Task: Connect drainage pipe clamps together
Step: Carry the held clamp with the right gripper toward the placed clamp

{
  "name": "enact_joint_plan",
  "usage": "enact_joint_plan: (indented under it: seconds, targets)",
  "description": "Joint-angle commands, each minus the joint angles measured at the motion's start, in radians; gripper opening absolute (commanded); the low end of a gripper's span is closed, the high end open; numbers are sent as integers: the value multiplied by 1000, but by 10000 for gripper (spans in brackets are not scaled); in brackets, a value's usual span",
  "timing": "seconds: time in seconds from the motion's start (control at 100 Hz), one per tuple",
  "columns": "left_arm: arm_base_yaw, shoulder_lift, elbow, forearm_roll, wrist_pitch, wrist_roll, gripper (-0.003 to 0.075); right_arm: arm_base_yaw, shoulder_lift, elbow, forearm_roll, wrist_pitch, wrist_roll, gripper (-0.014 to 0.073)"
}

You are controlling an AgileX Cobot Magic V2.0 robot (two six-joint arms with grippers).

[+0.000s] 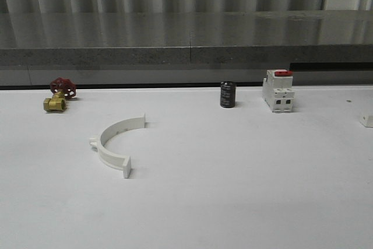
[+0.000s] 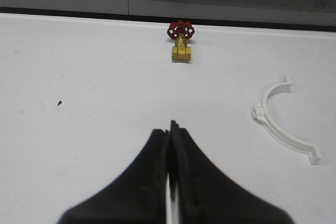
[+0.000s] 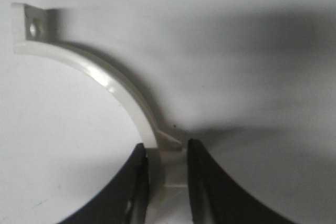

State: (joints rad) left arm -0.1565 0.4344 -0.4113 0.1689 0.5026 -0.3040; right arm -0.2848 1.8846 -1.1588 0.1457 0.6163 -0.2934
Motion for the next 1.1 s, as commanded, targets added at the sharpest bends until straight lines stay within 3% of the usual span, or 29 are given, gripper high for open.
enact_joint_plan:
  seconds: [0.0, 0.37, 0.58, 0.7, 0.89, 1.09]
  targets:
    - [0, 3, -27, 1, -66, 4, -20, -1, -41, -30, 10, -8, -6, 17]
    - [0, 3, -27, 1, -66, 4, -20, 1, -43, -30, 18, -8, 3, 18]
    - [0, 3, -27, 1, -66, 4, -20, 43, -77, -115, 0, 112, 152, 80]
    - [0, 3, -27, 1, -66, 4, -20, 126, -115, -176, -102, 224, 260, 95]
    - [0, 3, -27, 1, -66, 4, -20, 326, -151, -232, -343, 341, 553, 95]
    - [0, 3, -27, 1, -66, 4, -20, 526, -151, -290, -360, 367, 730, 95]
